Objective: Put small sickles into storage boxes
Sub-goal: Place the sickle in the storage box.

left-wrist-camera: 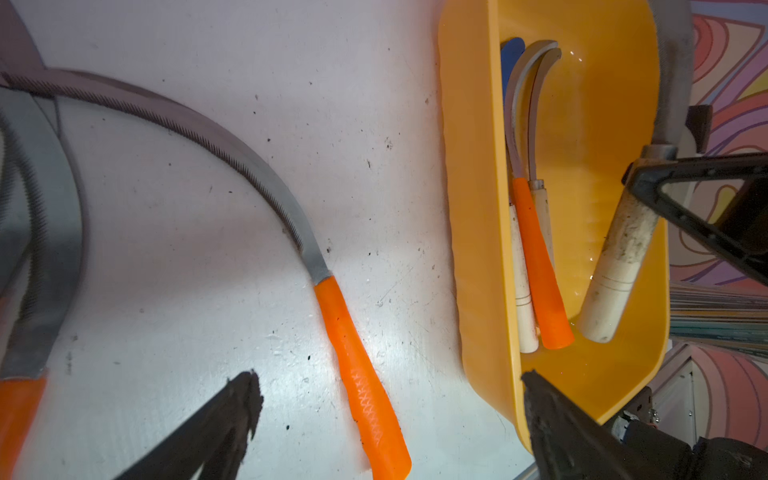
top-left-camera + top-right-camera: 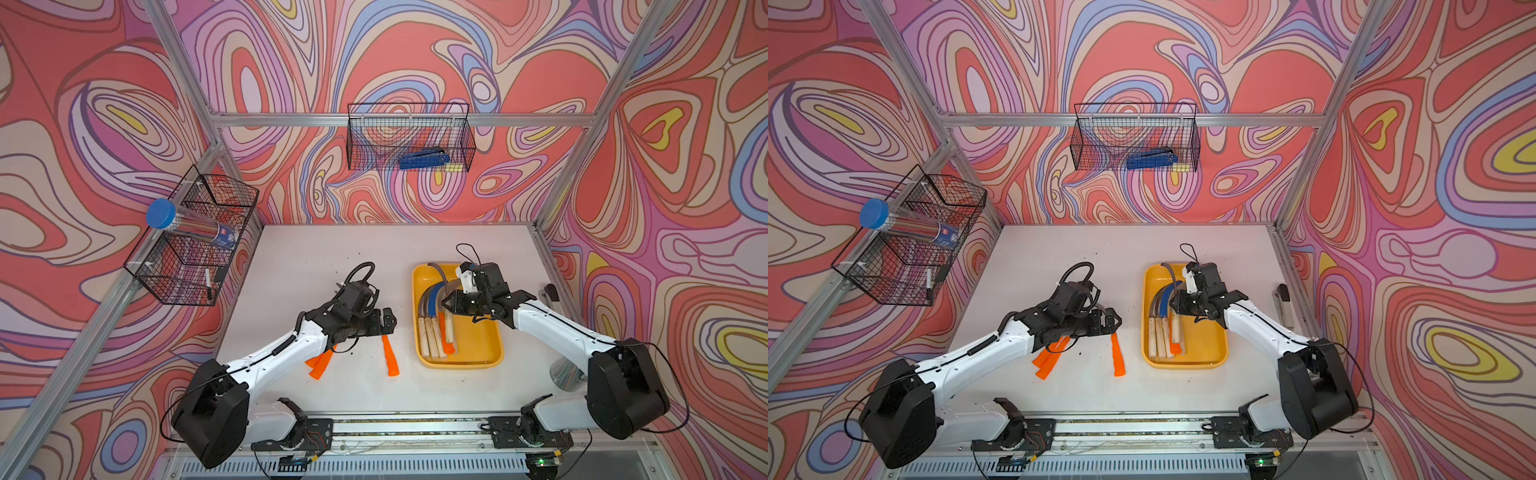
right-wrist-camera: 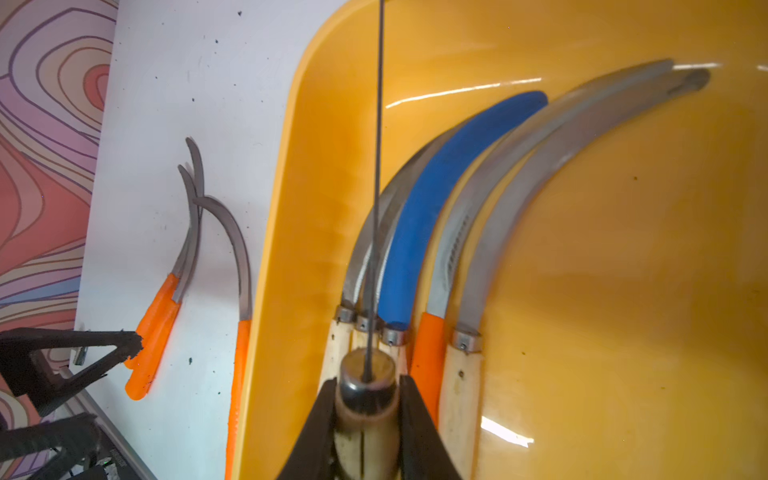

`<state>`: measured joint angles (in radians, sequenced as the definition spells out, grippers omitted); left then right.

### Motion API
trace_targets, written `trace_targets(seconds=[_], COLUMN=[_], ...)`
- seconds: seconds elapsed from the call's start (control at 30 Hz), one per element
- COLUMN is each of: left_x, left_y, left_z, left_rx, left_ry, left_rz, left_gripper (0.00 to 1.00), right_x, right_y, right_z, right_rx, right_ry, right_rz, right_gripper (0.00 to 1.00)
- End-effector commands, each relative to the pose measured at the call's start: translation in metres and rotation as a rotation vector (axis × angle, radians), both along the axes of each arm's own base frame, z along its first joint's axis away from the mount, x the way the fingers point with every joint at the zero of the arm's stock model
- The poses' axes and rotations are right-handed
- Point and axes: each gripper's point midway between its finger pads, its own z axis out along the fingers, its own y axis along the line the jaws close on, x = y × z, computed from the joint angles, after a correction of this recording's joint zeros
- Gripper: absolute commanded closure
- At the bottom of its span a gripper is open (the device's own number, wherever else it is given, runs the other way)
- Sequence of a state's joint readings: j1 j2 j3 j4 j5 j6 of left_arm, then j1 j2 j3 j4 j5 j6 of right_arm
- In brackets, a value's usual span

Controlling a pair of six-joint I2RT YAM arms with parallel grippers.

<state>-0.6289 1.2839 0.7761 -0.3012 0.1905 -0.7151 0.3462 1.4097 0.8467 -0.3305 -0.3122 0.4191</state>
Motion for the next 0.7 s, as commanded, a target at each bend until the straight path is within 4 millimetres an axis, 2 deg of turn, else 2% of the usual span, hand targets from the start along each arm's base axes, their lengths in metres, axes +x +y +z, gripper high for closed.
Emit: trace_targets(seconds=[0.0, 0.1, 0.47, 0.67], left_x=[0.002, 0.0, -0.013, -0.013], left_y=[-0.006, -0.009, -0.058, -0.063], left_z=[0.008, 0.008, -0.001, -0.001], left_rx=[-0.053, -0.02, -0.182, -0.167], left_ry=[-0.046, -0.069, -0.043, -0.052], left_rz=[0.02, 0.009, -0.16, -0.184], left_gripper=[0.0, 0.0, 0.0, 0.0], right_x=[-0.005, -0.007, -0.016, -0.018], right_y=[-0.013, -0.021, -0.031, -0.034], right_z=[-0.003, -0.008, -0.031, -0.04], right_rx=[0.002, 0.011, -0.007, -0.031], right_ry=[-0.002, 0.011, 0.096, 0.123], right_rz=[-0.003, -0.017, -0.026, -0.03], right_gripper=[1.0, 1.0, 1.0, 1.0])
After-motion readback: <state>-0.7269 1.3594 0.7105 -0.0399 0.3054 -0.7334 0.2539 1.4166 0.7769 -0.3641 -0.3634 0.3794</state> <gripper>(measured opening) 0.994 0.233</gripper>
